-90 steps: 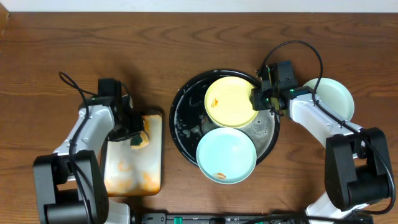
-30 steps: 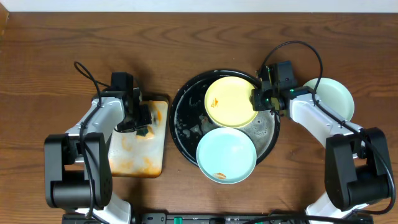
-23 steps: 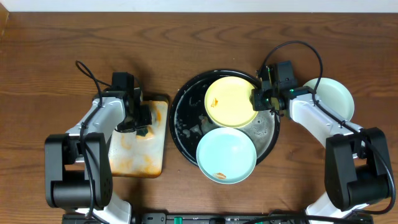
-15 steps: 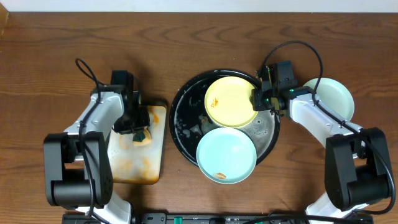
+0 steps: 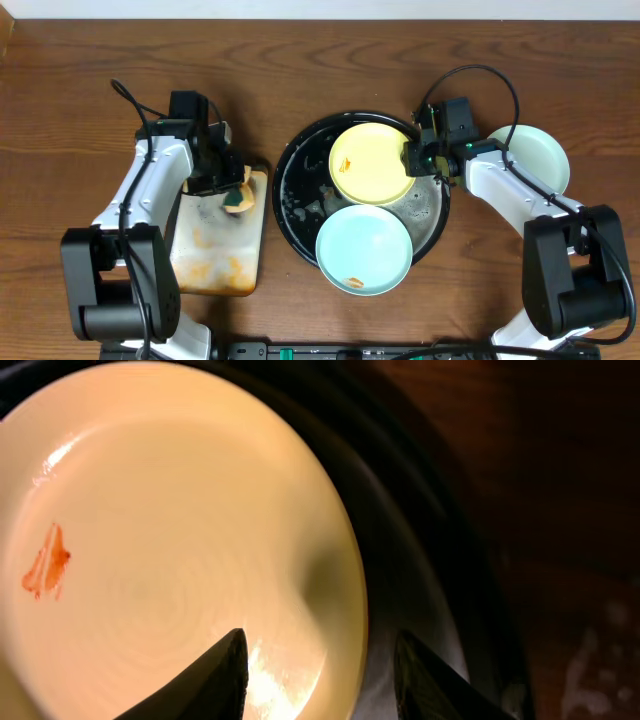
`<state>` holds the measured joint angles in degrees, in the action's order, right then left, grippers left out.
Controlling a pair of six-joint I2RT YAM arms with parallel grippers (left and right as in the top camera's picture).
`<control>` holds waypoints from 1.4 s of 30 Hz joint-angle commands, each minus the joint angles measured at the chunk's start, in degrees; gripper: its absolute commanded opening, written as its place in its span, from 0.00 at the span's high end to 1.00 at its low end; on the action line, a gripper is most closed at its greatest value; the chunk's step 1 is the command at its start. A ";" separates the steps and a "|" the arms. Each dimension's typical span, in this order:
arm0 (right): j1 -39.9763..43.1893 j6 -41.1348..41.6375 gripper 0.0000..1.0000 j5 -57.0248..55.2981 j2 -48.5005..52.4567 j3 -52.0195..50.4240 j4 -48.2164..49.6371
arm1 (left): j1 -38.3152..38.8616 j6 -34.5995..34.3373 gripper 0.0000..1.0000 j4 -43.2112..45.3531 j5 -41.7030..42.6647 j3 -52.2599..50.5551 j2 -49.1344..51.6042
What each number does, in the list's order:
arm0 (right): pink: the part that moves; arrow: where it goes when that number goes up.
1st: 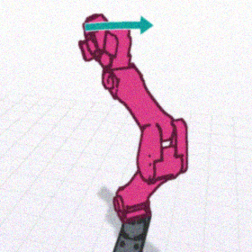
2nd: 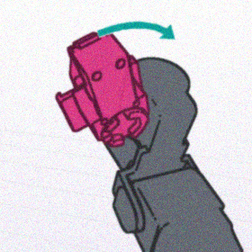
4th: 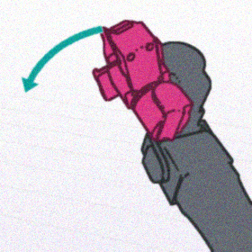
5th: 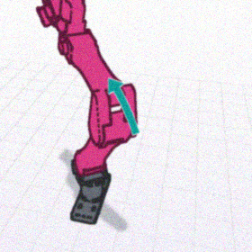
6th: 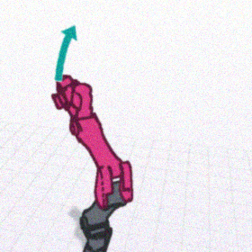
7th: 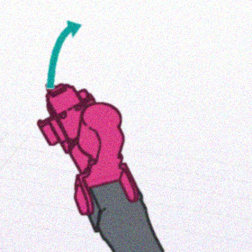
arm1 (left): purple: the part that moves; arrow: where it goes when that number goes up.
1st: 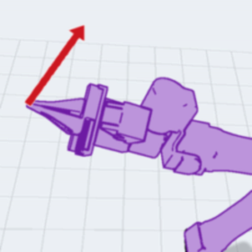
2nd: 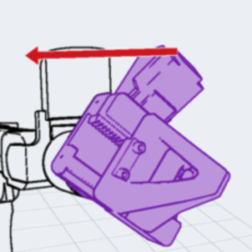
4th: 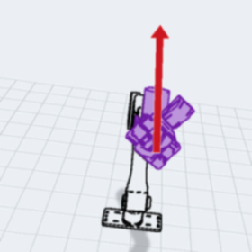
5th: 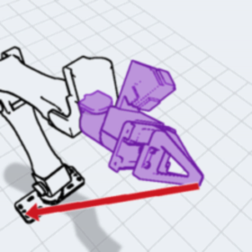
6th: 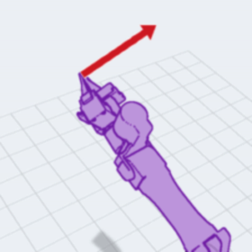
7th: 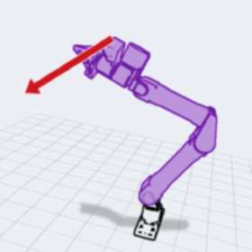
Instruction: Clean dirty plates on tray and stack at the side
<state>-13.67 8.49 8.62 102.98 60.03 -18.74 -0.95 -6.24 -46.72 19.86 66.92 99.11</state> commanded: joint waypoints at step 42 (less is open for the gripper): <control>2.01 0.85 0.98 -0.24 3.91 -0.52 -1.38 | 33.18 -12.07 0.92 25.66 -4.48 12.61 19.34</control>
<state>-12.51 9.37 9.04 106.48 59.92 -19.59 32.38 -18.22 -21.91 17.98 78.94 116.68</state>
